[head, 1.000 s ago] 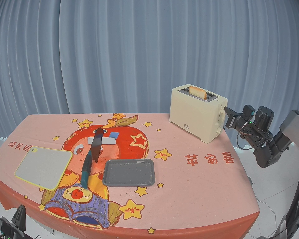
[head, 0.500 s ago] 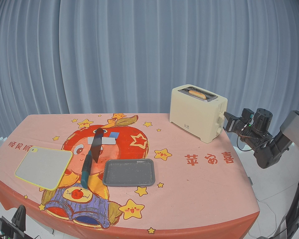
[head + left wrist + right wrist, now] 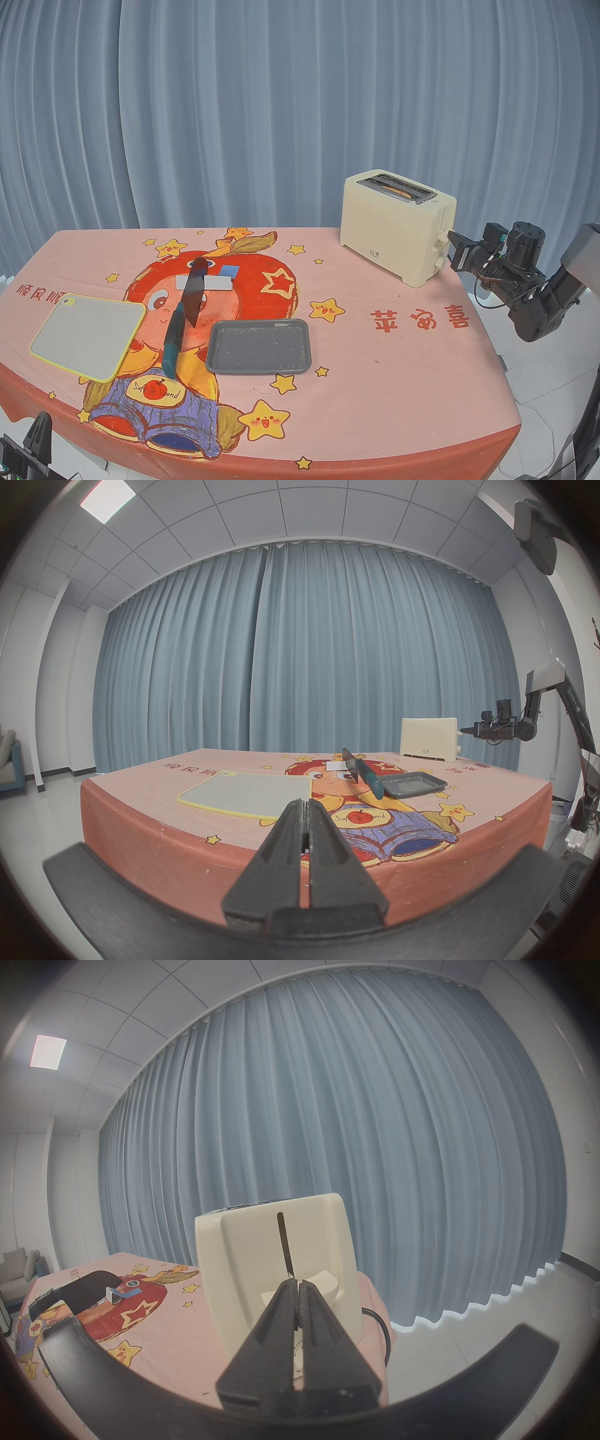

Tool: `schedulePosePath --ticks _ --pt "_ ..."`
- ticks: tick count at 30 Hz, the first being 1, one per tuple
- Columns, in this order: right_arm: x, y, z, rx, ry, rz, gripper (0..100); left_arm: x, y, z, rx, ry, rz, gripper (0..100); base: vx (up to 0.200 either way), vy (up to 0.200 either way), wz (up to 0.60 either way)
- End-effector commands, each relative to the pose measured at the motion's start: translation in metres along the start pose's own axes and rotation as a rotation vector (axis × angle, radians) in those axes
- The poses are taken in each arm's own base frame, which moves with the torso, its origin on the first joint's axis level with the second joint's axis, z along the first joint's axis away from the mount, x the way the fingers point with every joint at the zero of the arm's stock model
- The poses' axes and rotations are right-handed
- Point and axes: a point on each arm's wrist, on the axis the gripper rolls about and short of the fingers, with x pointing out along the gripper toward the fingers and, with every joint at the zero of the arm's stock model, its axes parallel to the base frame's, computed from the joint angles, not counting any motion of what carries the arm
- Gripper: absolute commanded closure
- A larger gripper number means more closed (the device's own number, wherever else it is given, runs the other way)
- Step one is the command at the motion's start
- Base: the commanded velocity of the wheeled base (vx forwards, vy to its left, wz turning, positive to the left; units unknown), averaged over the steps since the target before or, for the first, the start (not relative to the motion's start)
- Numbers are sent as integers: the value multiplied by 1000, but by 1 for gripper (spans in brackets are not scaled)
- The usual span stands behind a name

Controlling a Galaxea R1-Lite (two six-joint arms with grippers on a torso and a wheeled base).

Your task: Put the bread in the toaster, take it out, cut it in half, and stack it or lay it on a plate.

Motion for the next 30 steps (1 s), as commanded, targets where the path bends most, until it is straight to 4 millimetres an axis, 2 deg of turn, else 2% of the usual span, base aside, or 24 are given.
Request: schedulePosePath --ticks 1,20,30 --pt "0 0 -3 1 10 1 100 1 0 -5 0 19 0 100 0 0 0" --pt "1 -1 -12 7 76 -21 100 1 0 -5 0 19 0 100 0 0 0" --pt "0 -1 -10 6 70 -23 100 1 0 -5 0 19 2 100 0 0 0"
